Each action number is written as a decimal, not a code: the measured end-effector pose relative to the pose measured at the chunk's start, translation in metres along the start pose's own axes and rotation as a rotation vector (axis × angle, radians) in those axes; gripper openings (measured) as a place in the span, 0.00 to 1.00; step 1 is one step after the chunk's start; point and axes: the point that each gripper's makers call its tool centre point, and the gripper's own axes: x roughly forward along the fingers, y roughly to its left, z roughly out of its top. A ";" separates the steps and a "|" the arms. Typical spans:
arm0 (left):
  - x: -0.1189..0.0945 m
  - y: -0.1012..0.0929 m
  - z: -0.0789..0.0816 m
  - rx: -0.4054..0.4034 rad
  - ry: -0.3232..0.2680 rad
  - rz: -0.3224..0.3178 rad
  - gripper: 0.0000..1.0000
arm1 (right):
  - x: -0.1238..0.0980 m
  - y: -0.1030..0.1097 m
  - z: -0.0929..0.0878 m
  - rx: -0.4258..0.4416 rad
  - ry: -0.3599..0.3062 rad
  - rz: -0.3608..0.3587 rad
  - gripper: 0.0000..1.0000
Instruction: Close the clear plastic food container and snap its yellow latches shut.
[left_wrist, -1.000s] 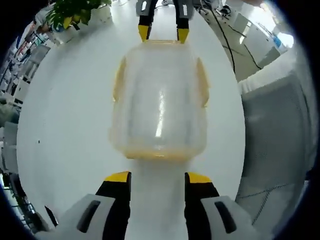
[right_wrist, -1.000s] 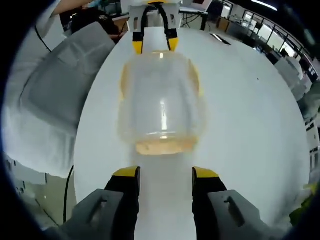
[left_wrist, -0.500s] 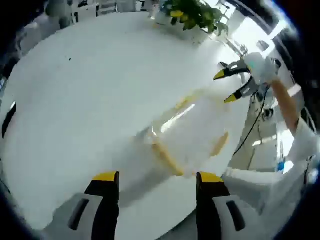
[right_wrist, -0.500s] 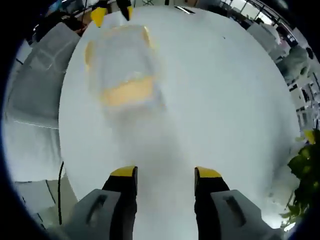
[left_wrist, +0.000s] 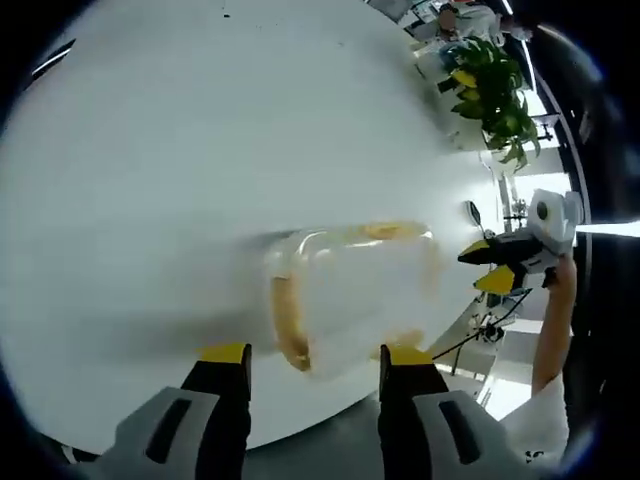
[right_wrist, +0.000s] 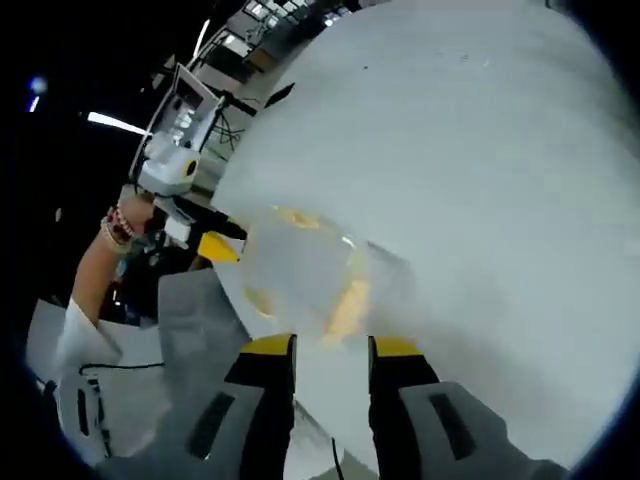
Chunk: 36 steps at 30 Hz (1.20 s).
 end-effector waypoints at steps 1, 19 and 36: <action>0.001 -0.001 0.001 -0.001 0.001 -0.002 0.45 | 0.002 -0.002 0.001 0.004 0.001 -0.011 0.15; 0.001 0.001 0.020 -0.017 -0.017 0.046 0.31 | 0.039 0.002 0.000 0.021 0.069 -0.054 0.21; 0.006 0.003 0.017 0.035 -0.022 0.045 0.24 | 0.040 0.003 -0.001 0.004 0.086 -0.036 0.19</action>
